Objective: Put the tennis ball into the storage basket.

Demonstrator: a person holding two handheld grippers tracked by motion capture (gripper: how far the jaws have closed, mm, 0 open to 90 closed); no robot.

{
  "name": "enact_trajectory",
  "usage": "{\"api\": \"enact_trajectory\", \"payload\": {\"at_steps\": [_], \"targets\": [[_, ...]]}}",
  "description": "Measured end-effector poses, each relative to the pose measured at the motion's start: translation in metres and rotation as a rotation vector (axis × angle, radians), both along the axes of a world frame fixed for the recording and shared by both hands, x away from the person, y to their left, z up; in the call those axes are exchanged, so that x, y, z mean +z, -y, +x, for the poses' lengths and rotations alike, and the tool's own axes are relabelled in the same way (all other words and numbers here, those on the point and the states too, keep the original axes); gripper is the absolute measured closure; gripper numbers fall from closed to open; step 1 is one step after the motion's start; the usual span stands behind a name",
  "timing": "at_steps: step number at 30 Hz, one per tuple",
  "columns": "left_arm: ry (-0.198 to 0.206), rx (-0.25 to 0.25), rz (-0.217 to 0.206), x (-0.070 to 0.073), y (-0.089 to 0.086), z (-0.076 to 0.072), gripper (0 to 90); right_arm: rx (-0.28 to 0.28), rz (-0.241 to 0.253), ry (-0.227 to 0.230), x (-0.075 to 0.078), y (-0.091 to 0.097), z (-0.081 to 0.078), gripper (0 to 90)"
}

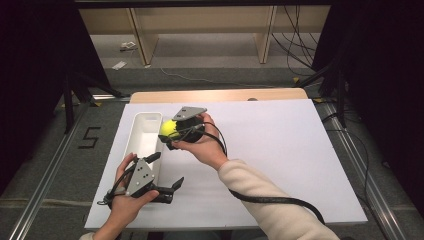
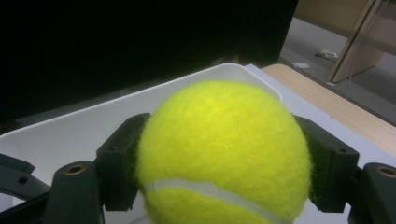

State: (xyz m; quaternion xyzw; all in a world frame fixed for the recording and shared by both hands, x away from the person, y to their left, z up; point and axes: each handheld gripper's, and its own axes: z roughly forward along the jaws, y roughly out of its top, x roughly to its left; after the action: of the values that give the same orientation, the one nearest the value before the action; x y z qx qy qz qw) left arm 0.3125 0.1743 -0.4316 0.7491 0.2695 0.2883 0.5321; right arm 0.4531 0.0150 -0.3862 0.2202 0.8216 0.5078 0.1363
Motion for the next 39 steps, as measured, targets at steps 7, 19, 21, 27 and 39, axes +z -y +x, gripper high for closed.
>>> {"api": "enact_trajectory", "payload": {"at_steps": [7,19,21,27,39], "targets": [[0.000,0.000,0.002,0.000,0.000,0.000,0.0,0.003,0.005,0.003,0.004,-0.003,0.001,27.0],[0.002,-0.001,0.003,0.000,0.000,0.000,0.0,0.007,0.008,0.002,0.005,-0.009,0.002,27.0],[0.002,-0.001,0.003,0.000,0.000,0.000,0.0,0.010,0.004,0.001,0.005,-0.010,0.003,27.0],[0.002,-0.002,0.002,0.000,0.000,0.000,0.0,0.014,0.001,-0.002,0.006,-0.013,0.004,27.0],[0.003,-0.001,0.004,0.000,0.000,0.000,0.0,0.019,0.008,0.003,0.010,-0.019,0.006,27.0]]}}
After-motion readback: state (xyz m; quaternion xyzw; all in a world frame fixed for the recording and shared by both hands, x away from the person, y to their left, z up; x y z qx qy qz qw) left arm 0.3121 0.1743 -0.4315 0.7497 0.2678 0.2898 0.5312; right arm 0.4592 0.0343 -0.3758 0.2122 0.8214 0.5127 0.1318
